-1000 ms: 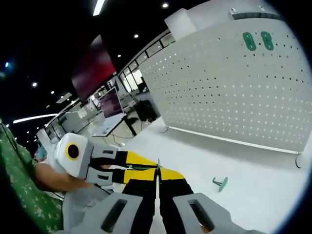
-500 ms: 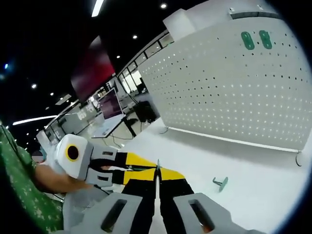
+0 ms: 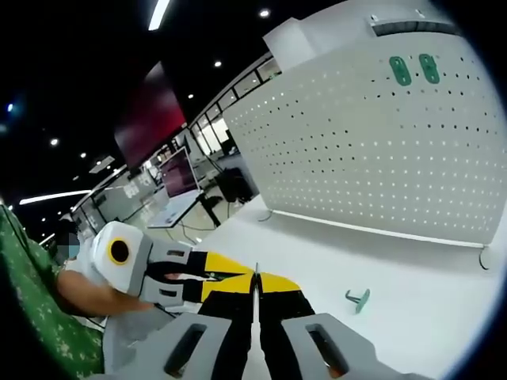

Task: Insert the hook assembly into the mounting plate slot until the hook locks in place.

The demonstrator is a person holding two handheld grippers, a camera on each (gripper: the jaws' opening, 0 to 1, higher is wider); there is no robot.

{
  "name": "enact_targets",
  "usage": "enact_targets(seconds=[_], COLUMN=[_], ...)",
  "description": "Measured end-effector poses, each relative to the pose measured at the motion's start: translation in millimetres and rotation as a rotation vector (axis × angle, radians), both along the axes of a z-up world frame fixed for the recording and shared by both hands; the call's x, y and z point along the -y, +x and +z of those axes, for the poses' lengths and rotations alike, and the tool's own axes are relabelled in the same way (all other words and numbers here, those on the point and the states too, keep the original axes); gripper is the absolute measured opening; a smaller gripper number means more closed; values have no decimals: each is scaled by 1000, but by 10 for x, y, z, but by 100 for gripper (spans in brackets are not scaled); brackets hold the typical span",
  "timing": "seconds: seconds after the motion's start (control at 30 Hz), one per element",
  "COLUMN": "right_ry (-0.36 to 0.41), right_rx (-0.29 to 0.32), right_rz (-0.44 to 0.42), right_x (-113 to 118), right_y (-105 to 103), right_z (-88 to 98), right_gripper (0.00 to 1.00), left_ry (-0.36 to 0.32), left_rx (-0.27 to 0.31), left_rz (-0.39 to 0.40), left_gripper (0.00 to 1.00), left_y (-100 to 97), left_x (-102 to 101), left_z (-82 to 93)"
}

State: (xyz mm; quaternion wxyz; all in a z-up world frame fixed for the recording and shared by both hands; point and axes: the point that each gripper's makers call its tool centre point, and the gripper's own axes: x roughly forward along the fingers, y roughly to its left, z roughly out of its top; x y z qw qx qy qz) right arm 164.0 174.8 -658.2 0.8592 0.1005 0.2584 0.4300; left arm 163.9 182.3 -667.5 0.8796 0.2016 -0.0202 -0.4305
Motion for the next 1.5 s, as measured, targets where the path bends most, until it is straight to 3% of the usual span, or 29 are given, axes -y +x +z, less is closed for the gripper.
enact_targets(seconds=[0.3, 0.5, 0.63, 0.73, 0.87, 0.97, 1.2, 1.3, 1.5], right_ry=[3, 28, 32, 41, 130, 149, 111, 83, 27], right_rx=[20, 43, 76, 114, 122, 149, 234, 270, 282], right_rz=[-1, -63, -193, -337, -460, -488, -527, -506, -494], right_x=[-6, 118, 327, 537, 591, 567, 597, 563, 615], right_y=[8, 113, 268, 399, 414, 411, 405, 369, 376], right_z=[21, 70, 5, -61, -65, -56, -165, -185, -325], right_gripper=[0, 3, 3, 2, 1, 1, 0, 0, 0], left_ry=[-3, -11, -21, -28, -33, -37, -46, -47, -81], left_rx=[0, -3, -6, -7, -5, -6, 0, 0, -12], left_rz=[0, 4, 7, 9, 9, 8, 5, 6, 22], left_gripper=[3, 3, 3, 3, 3, 3, 3, 3, 3], left_y=[-6, -4, -4, -8, -24, -33, -96, -118, -130], left_x=[2, -17, -28, -33, -29, -27, -15, -17, -41], left_z=[0, 1, 4, 2, -8, -22, -23, -34, -22])
